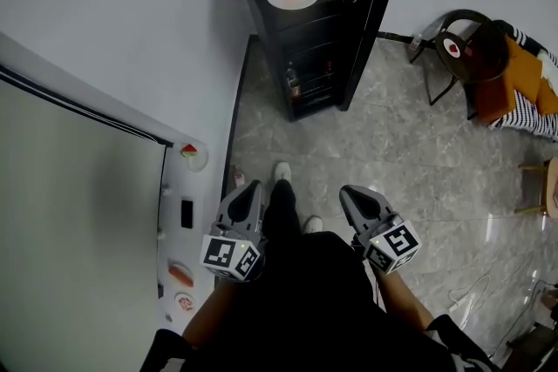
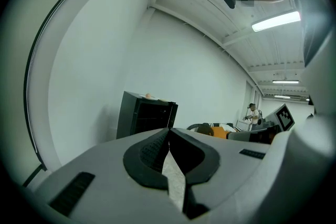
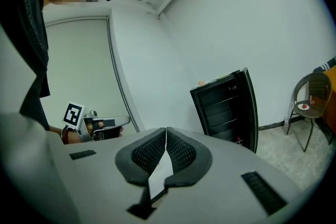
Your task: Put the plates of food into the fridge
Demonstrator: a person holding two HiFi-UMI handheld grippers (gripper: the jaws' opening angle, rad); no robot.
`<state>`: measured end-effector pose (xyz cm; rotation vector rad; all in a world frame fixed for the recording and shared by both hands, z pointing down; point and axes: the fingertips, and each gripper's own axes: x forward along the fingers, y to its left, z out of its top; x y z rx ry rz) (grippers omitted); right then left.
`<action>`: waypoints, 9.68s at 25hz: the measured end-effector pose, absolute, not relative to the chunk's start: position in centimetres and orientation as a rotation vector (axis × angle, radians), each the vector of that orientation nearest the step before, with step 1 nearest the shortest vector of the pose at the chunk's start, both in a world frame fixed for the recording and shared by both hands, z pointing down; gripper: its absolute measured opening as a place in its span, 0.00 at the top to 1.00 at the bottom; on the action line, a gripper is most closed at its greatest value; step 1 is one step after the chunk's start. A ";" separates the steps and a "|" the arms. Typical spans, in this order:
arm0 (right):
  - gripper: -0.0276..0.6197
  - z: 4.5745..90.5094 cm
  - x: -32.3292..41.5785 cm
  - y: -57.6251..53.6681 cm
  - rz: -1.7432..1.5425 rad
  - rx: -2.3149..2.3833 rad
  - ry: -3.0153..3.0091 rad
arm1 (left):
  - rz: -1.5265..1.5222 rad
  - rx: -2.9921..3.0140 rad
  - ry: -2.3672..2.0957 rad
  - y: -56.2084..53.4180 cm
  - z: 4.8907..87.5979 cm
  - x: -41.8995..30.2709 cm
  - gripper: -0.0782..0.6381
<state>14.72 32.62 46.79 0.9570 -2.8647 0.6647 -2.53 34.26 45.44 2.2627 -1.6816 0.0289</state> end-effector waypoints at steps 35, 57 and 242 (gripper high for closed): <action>0.92 47.1 0.8 4.5 0.953 1.146 -2.749 | 0.055 2.341 -1.501 5.4 47.1 -15.6 0.86; 0.91 45.0 0.5 -4.0 1.561 1.036 -2.830 | 0.056 2.344 -1.502 -0.9 46.0 -14.6 0.86; 0.68 60.7 2.4 -14.5 1.518 1.210 -2.546 | 0.125 2.297 -1.544 -2.6 47.2 -13.4 0.86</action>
